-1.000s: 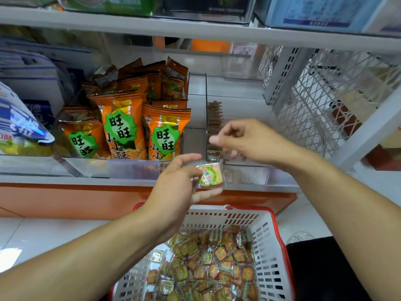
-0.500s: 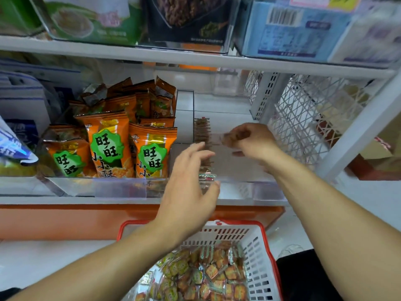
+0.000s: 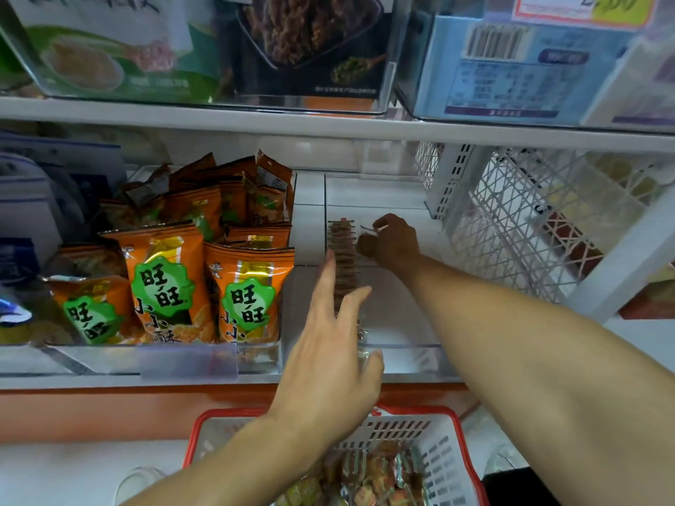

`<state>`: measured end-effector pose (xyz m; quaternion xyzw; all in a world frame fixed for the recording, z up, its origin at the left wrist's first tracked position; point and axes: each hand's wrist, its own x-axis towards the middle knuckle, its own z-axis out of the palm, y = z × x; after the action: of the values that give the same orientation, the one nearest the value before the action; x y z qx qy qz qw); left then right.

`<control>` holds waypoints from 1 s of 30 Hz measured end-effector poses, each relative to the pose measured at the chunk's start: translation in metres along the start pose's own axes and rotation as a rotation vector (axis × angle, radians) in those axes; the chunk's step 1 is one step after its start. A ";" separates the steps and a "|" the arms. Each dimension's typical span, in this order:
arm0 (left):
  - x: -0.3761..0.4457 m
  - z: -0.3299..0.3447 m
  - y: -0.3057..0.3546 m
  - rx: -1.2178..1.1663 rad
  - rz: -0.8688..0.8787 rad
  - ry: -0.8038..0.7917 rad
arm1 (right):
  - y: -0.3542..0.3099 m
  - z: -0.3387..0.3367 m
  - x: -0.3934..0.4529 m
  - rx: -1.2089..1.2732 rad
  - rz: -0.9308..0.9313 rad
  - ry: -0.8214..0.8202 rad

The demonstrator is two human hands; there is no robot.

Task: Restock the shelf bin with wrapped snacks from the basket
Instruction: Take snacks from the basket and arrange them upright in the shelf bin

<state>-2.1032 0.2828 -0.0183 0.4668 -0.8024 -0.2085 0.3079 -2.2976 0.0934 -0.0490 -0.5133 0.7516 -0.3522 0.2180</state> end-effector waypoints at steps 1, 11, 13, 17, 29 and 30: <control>0.000 -0.001 0.001 0.008 -0.005 -0.005 | -0.001 0.002 0.002 0.023 -0.010 0.027; 0.001 -0.004 0.004 -0.010 -0.028 -0.035 | -0.003 0.012 0.014 -0.117 0.206 0.076; 0.001 -0.004 0.003 -0.002 -0.019 -0.040 | -0.006 0.014 0.015 -0.155 0.200 0.105; 0.001 -0.005 0.001 -0.003 -0.008 -0.048 | -0.008 0.019 0.014 -0.159 0.168 0.094; -0.018 -0.015 0.007 0.043 0.089 -0.042 | -0.048 -0.045 -0.051 -0.004 -0.134 0.146; -0.021 -0.020 0.009 0.017 0.103 -0.004 | -0.059 -0.047 -0.067 0.067 -0.213 0.193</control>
<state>-2.0871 0.3043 -0.0045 0.4269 -0.8277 -0.1864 0.3129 -2.2684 0.1569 0.0242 -0.5462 0.6983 -0.4460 0.1232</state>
